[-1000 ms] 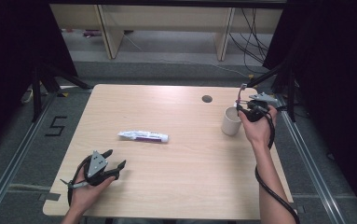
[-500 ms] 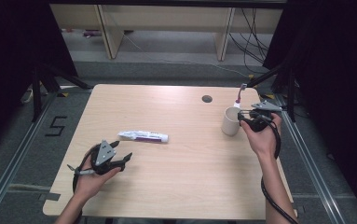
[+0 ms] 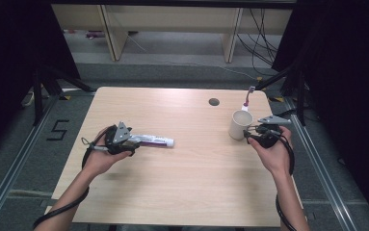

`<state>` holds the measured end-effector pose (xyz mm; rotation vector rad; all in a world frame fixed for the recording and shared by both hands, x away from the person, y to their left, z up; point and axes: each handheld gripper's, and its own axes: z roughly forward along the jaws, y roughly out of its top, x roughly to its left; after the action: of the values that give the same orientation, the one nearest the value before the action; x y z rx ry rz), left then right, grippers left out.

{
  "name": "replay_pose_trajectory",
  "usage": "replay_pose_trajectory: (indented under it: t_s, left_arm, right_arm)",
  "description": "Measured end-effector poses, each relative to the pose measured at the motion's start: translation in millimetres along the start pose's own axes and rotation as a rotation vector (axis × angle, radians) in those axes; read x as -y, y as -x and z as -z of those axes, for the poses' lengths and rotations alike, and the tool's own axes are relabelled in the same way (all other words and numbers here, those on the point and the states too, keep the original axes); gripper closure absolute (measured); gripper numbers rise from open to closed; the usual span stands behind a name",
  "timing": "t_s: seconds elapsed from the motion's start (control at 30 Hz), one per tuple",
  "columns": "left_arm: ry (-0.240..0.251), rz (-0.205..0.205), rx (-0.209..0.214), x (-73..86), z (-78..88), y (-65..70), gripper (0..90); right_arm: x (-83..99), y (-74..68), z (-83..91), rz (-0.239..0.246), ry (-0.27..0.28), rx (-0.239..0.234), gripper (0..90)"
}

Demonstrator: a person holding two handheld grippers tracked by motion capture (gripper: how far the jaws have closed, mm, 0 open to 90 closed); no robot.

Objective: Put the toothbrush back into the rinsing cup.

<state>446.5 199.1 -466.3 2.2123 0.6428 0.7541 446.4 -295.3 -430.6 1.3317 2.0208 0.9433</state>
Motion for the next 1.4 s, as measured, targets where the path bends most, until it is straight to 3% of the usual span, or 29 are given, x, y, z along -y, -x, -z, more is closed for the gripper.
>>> replay_pose_trajectory:
  t_s: [0.03, 0.07, 0.1, 0.13, 0.2, 0.27, 0.3, 0.4, 0.43, 0.47, 0.5, 0.53, 0.57, 0.6, 0.67, 0.7, 0.77, 0.87, 0.9, 0.93, 0.97, 1.07, 1.1, 1.13, 1.2, 1.23, 1.3, 1.4]
  left_arm:
    - [-0.019, -0.03, 0.01, -5.0, -2.9, -4.2, 35.6]
    - [-0.019, -0.03, 0.01, -5.0, -2.9, -4.2, 35.9]
    - [-0.031, -0.056, 0.034, -11.0, -7.0, -6.8, 36.3]
    - [-0.017, -0.055, 0.053, -14.3, -10.8, -6.5, 36.3]
    - [-0.004, -0.059, 0.066, -16.0, -13.4, -6.5, 36.6]
    - [-0.043, -0.113, 0.104, -24.9, -20.5, -7.7, 36.7]
    - [-0.039, -0.118, 0.11, -26.0, -23.2, -7.2, 36.7]
    - [-0.086, -0.171, 0.139, -32.0, -28.8, -10.7, 36.9]
    - [-0.094, -0.182, 0.149, -34.0, -31.1, -11.5, 37.1]
    - [-0.098, -0.183, 0.153, -35.3, -32.2, -12.0, 37.2]
    - [-0.102, -0.186, 0.16, -37.3, -33.3, -13.1, 37.4]
    - [-0.107, -0.192, 0.162, -39.7, -34.3, -14.3, 37.8]
    - [-0.105, -0.187, 0.169, -41.0, -34.9, -14.4, 38.1]
    - [-0.114, -0.198, 0.176, -43.4, -35.7, -15.8, 38.6]
    - [-0.137, -0.221, 0.189, -47.0, -37.3, -17.8, 40.1]
    - [-0.148, -0.228, 0.197, -48.2, -37.9, -18.5, 40.7]
    - [-0.179, -0.255, 0.222, -51.7, -39.9, -21.2, 41.9]
    - [-0.215, -0.283, 0.251, -54.7, -42.8, -23.0, 42.7]
    - [-0.248, -0.324, 0.272, -57.5, -46.1, -24.3, 43.0]
    - [-0.248, -0.324, 0.272, -57.5, -46.1, -24.3, 43.2]
    - [-0.291, -0.363, 0.305, -60.9, -49.7, -27.0, 43.4]
    - [-0.316, -0.385, 0.319, -61.7, -55.2, -28.0, 44.3]
    - [-0.353, -0.429, 0.331, -62.5, -59.4, -29.0, 44.9]
    - [-0.366, -0.448, 0.337, -62.8, -61.4, -29.2, 45.2]
    - [-0.376, -0.457, 0.342, -63.1, -62.9, -29.0, 46.0]
    - [-0.401, -0.495, 0.359, -64.4, -66.8, -28.5, 46.2]
    - [-0.413, -0.513, 0.379, -65.9, -70.1, -27.5, 46.6]
    - [-0.444, -0.541, 0.395, -68.1, -74.8, -25.9, 47.3]
  right_arm:
    - [0.7, -2.9, 3.2, -0.028, -0.024, -0.007, 46.4]
    - [0.7, -2.9, 3.2, -0.028, -0.024, -0.007, 46.4]
    - [3.0, -4.2, 5.1, -0.027, -0.032, -0.014, 46.3]
    - [3.9, -1.0, 4.7, 0.028, -0.019, -0.009, 46.3]
    - [5.6, -4.2, 4.6, 0.007, -0.027, -0.022, 46.4]
    - [7.5, -7.1, 6.1, 0.011, -0.057, -0.045, 45.9]
    - [8.9, -9.4, 6.8, -0.001, -0.072, -0.053, 45.8]
    - [11.4, -9.5, 5.6, 0.048, -0.072, -0.057, 45.6]
    - [11.5, -12.0, 6.9, 0.024, -0.09, -0.065, 45.6]
    - [13.0, -12.0, 5.7, 0.043, -0.075, -0.067, 45.6]
    - [12.9, -13.6, 6.9, 0.024, -0.091, -0.078, 45.6]
    - [14.5, -12.8, 5.2, 0.054, -0.07, -0.079, 45.6]
    - [14.4, -13.7, 7.0, 0.044, -0.091, -0.089, 45.6]
    - [15.6, -12.7, 6.0, 0.067, -0.085, -0.091, 45.6]
    - [16.5, -16.6, 9.1, 0.023, -0.113, -0.097, 45.7]
    - [17.6, -14.5, 7.1, 0.061, -0.089, -0.098, 45.7]
    - [18.8, -19.6, 10.2, 0.009, -0.115, -0.101, 45.7]
    - [20.0, -20.3, 10.2, 0.026, -0.113, -0.109, 45.8]
    - [20.9, -20.8, 9.9, 0.042, -0.112, -0.112, 45.8]
    - [20.4, -20.6, 10.6, 0.04, -0.116, -0.115, 45.8]
    - [20.8, -21.2, 10.7, 0.039, -0.116, -0.122, 45.9]
    - [21.9, -21.7, 10.1, 0.049, -0.114, -0.12, 45.9]
    - [23.7, -25.2, 9.6, 0.029, -0.111, -0.124, 45.9]
    - [23.2, -25.1, 10.4, 0.032, -0.122, -0.132, 46.0]
    - [23.5, -25.7, 10.7, 0.034, -0.124, -0.134, 46.0]
    - [24.1, -24.5, 10.3, 0.066, -0.115, -0.132, 46.1]
    - [24.7, -27.8, 10.9, 0.033, -0.111, -0.133, 46.1]
    - [23.9, -29.4, 12.0, 0.029, -0.132, -0.146, 46.1]
